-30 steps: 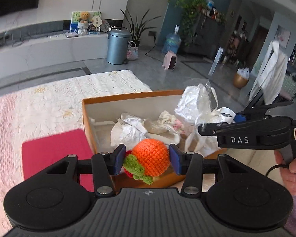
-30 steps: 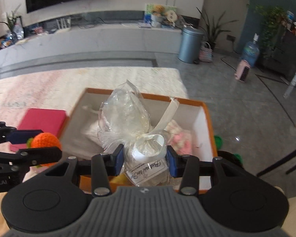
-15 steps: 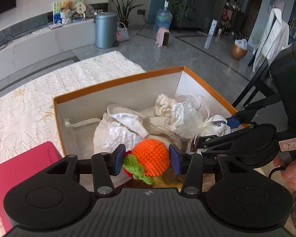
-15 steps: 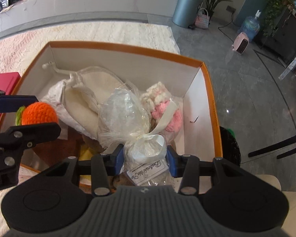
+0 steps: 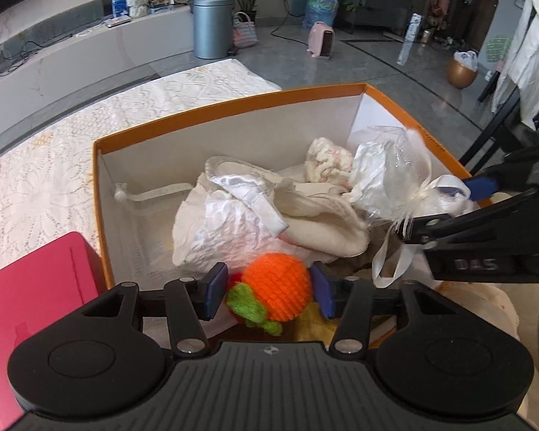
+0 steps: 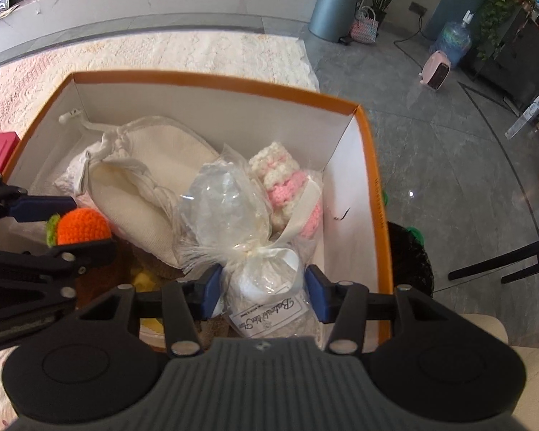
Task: Organize soft objects
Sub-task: 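Open both tools to release the toy and gift bag into the box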
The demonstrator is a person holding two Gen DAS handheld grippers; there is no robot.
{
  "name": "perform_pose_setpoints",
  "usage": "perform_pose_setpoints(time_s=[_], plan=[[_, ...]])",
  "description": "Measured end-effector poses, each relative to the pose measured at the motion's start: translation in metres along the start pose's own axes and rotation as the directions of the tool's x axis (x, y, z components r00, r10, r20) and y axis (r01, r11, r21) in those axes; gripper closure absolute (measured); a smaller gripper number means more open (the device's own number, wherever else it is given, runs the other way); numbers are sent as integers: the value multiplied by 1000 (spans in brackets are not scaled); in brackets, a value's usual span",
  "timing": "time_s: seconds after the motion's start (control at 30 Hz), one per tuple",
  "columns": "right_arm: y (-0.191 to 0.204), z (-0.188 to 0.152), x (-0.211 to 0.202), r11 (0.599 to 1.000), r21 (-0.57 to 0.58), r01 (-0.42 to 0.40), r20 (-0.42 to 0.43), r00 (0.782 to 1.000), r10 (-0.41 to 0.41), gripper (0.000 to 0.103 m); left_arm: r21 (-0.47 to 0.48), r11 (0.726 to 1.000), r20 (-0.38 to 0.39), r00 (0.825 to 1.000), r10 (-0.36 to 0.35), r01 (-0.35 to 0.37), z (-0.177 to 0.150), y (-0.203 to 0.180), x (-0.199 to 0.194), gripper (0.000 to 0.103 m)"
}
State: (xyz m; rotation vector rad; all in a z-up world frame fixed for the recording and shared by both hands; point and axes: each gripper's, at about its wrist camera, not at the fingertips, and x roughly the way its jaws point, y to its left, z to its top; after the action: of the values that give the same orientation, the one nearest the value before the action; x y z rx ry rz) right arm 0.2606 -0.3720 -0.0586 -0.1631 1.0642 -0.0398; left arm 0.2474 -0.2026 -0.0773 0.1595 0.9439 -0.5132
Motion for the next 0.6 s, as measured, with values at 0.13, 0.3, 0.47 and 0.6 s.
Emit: perform_pose_setpoints(time_s=[0.13, 0.3, 0.47, 0.6], plan=[[3, 0, -13, 1000, -27, 12, 35, 999, -11, 35, 3, 1000, 15, 1000, -1, 1, -1, -1, -8, 27], [6, 2, -31, 999, -46, 25, 70, 997, -22, 25, -3, 1000, 97, 995, 4, -4, 4, 2, -35, 25], [9, -1, -56, 999, -48, 19, 108, 994, -14, 16, 1, 1000, 159, 987, 19, -19, 3, 7, -67, 23], [16, -8, -76, 999, -45, 13, 148, 989, -6, 15, 6, 999, 206, 978, 38, -40, -3, 9, -93, 23]])
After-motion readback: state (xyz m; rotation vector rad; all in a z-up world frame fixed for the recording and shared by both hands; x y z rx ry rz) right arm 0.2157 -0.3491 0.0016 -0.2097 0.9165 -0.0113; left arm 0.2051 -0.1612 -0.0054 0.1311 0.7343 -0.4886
